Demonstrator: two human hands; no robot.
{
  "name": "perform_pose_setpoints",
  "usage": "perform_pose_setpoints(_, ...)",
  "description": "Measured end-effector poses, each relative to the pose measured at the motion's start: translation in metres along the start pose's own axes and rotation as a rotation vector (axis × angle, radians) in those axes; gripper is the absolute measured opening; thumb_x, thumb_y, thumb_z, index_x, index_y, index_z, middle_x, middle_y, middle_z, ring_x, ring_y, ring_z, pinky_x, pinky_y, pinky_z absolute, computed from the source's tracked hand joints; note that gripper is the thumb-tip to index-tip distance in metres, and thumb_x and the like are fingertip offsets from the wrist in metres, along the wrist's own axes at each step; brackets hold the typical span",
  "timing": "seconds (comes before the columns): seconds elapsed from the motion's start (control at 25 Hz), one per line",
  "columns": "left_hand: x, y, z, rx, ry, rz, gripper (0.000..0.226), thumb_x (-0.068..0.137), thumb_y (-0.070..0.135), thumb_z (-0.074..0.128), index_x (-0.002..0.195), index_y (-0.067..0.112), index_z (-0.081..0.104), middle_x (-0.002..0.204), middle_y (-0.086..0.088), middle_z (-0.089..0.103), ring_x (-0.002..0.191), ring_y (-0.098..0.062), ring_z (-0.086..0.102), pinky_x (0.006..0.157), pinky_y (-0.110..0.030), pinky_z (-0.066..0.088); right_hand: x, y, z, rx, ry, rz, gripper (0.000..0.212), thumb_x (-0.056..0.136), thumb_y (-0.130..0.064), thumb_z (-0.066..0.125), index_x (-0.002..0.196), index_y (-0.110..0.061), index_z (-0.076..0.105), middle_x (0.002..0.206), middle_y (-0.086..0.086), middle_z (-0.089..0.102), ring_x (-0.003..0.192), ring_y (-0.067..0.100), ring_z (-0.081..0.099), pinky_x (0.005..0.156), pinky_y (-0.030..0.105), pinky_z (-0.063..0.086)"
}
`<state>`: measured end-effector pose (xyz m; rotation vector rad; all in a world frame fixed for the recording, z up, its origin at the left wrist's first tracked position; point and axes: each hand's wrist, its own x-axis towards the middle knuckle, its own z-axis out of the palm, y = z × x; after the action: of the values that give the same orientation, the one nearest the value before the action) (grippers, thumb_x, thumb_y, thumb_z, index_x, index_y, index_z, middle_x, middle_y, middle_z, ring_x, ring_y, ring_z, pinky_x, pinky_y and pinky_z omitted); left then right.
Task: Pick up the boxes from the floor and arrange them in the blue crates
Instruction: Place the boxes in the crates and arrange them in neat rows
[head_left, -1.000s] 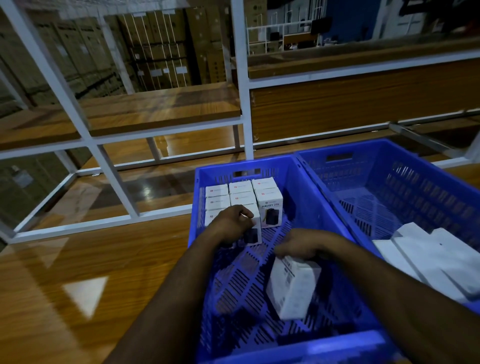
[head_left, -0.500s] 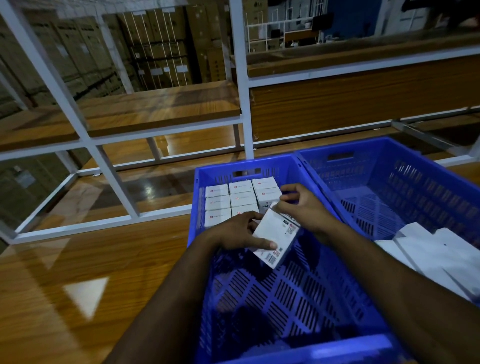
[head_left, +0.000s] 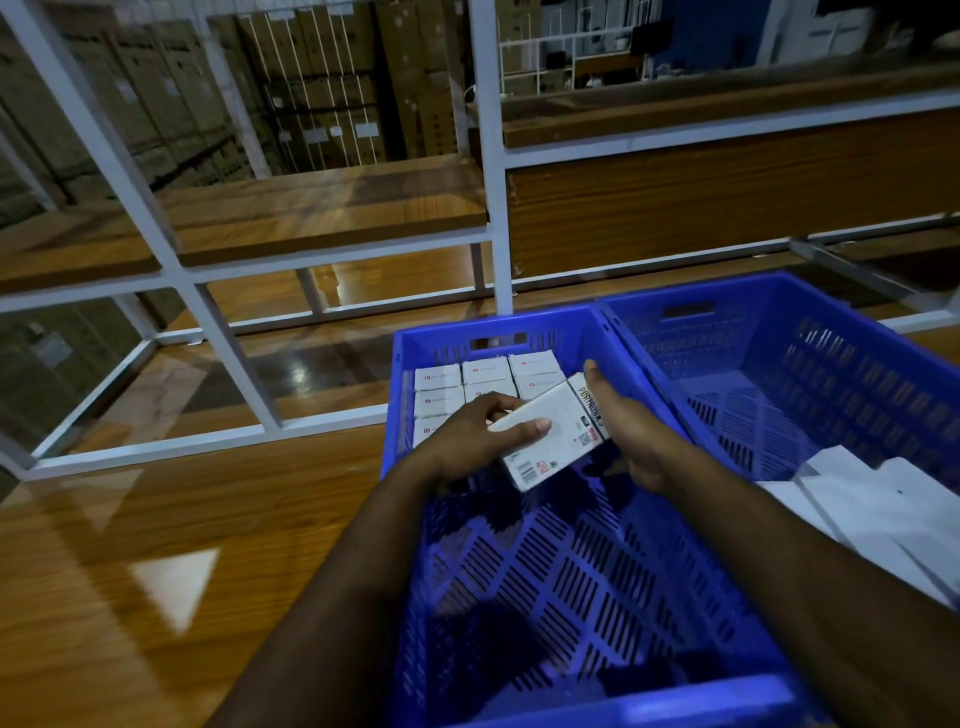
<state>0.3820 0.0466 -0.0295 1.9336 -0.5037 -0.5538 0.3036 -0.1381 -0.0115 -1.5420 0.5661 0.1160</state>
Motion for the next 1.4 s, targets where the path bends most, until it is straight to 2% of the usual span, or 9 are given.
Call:
perform_pose_setpoints(0.2,-0.001,0.002,-0.002,-0.001,0.021,0.101,0.052,0.079,0.030,0.085,0.125,0.025,0.061,0.122,0.004,0.064,0.108,-0.012,0.065,0.084,-0.022,0.058,-0.002,0.001,0.002,0.052,-0.076,0.030,0.067,0.088,-0.076,0.039,0.109,-0.020,0.068,0.089,0.009,0.074,0.080,0.022,0.073,0.056,0.036,0.060)
perform_pose_setpoints(0.32,0.000,0.005,-0.001,0.023,0.079,0.164,0.063,0.078,0.028,0.085,0.134,0.025,0.054,0.122,0.011,0.060,0.109,-0.008,0.063,0.085,-0.019,0.056,0.001,0.000,0.005,0.049,-0.038,-0.076,0.057,0.092,-0.066,0.047,0.122,-0.018,0.058,0.102,0.013,0.071,0.085,0.024,0.072,0.061,0.037,0.062)
perform_pose_setpoints(0.44,0.005,0.004,0.000,-0.107,0.204,0.115,0.074,0.081,0.041,0.080,0.143,0.023,0.042,0.129,0.009,0.057,0.110,-0.005,0.062,0.086,-0.023,0.058,0.003,-0.002,0.007,0.134,0.033,-0.186,0.045,0.095,-0.052,0.053,0.122,-0.015,0.051,0.111,0.012,0.062,0.095,0.026,0.068,0.071,0.041,0.063)
perform_pose_setpoints(0.56,0.009,0.003,0.002,-0.221,0.245,-0.021,0.096,0.071,0.070,0.070,0.146,0.017,0.043,0.137,-0.006,0.060,0.110,-0.018,0.068,0.091,-0.041,0.059,0.003,-0.004,0.008,0.152,0.060,-0.290,0.035,0.095,-0.040,0.061,0.118,-0.017,0.047,0.114,0.006,0.058,0.098,0.021,0.066,0.074,0.039,0.063)
perform_pose_setpoints(0.72,0.005,0.014,0.003,-0.302,0.248,-0.124,0.065,0.086,0.070,0.054,0.113,0.013,0.070,0.109,-0.012,0.072,0.094,-0.029,0.074,0.072,-0.038,0.063,0.003,0.002,0.012,0.046,0.055,-0.401,0.048,0.085,-0.029,0.075,0.119,-0.020,0.042,0.114,0.004,0.055,0.102,0.020,0.063,0.082,0.039,0.061)
perform_pose_setpoints(0.92,-0.001,0.018,0.006,-0.395,0.147,-0.141,0.058,0.092,0.065,0.050,0.114,0.015,0.070,0.100,-0.013,0.076,0.087,-0.027,0.075,0.075,-0.041,0.063,0.004,0.008,0.015,-0.096,0.034,-0.513,0.078,0.055,-0.054,0.084,0.117,-0.027,0.045,0.122,0.006,0.051,0.106,0.022,0.060,0.083,0.041,0.060)
perform_pose_setpoints(1.12,0.000,0.022,0.009,-0.474,0.153,-0.083,0.039,0.096,0.054,0.055,0.115,0.023,0.068,0.100,-0.007,0.074,0.090,-0.022,0.073,0.069,-0.035,0.060,-0.004,0.000,0.014,0.054,-0.018,-0.389,0.041,0.091,-0.056,0.058,0.103,-0.017,0.051,0.108,0.003,0.062,0.093,0.016,0.064,0.073,0.034,0.055)
perform_pose_setpoints(1.28,-0.001,0.024,0.010,-0.468,0.140,-0.109,0.037,0.097,0.045,0.057,0.122,0.019,0.064,0.108,-0.009,0.072,0.096,-0.023,0.070,0.068,-0.035,0.059,0.005,0.003,0.013,0.079,0.052,-0.330,0.032,0.094,-0.048,0.060,0.102,-0.017,0.052,0.113,0.011,0.063,0.096,0.022,0.063,0.071,0.037,0.050)
perform_pose_setpoints(1.4,-0.003,0.027,0.011,-0.443,0.115,-0.094,0.027,0.099,0.037,0.054,0.117,0.020,0.066,0.111,-0.010,0.073,0.102,-0.025,0.069,0.080,-0.042,0.060,0.007,0.003,0.012,0.160,0.002,-0.173,0.027,0.095,-0.040,0.062,0.110,-0.018,0.055,0.107,0.007,0.070,0.091,0.020,0.065,0.072,0.035,0.048)
